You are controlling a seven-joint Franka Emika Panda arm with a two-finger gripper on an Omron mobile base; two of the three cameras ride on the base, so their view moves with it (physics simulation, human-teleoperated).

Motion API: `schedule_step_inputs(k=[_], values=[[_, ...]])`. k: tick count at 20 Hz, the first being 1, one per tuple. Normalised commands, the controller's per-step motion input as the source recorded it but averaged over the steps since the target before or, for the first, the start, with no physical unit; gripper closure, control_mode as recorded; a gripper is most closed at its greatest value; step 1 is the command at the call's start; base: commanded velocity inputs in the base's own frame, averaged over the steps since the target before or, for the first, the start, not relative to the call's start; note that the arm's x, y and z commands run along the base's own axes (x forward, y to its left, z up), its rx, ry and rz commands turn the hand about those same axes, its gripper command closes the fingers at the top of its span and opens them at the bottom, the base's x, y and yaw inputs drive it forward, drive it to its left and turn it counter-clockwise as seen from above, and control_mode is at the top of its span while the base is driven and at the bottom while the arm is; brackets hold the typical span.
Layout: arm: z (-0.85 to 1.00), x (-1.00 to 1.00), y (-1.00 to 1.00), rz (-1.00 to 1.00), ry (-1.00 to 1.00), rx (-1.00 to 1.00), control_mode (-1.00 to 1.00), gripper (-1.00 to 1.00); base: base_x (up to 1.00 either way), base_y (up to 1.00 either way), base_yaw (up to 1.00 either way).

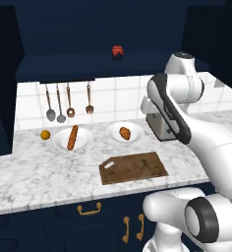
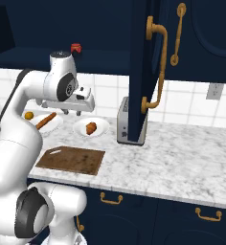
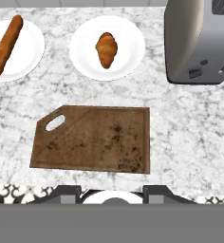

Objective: From the different types of pastries on the counter, select a croissant and place it on the cutting board. Then retrieve a jar of jam from the cabinet and place it alongside the croissant on the cutting board.

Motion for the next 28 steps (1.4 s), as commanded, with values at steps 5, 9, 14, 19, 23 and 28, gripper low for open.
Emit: schedule_step_inputs(k=[5, 9, 14, 19, 23, 28], values=[[-0.2, -0.21, 0.0, 0.0, -0.04, 0.0, -1.0, -1.0, 0.0, 0.0, 0.0], [-0.66, -0.15, 0.09, 0.0, 0.0, -0.01, -1.0, -1.0, 0.0, 0.0, 0.0], [-0.91, 0.02, 0.19, 0.0, 0.01, 0.0, -1.0, -1.0, 0.0, 0.0, 0.0], [-0.67, 0.29, 0.19, 0.0, 0.0, 0.0, -1.0, -1.0, 0.0, 0.0, 0.0], [-0.13, 0.89, 0.05, 0.0, 0.0, 0.0, -1.0, -1.0, 0.0, 0.0, 0.0], [-0.09, 1.0, 0.07, 0.0, 0.07, 0.0, -1.0, -1.0, 0.0, 0.0, 0.0]])
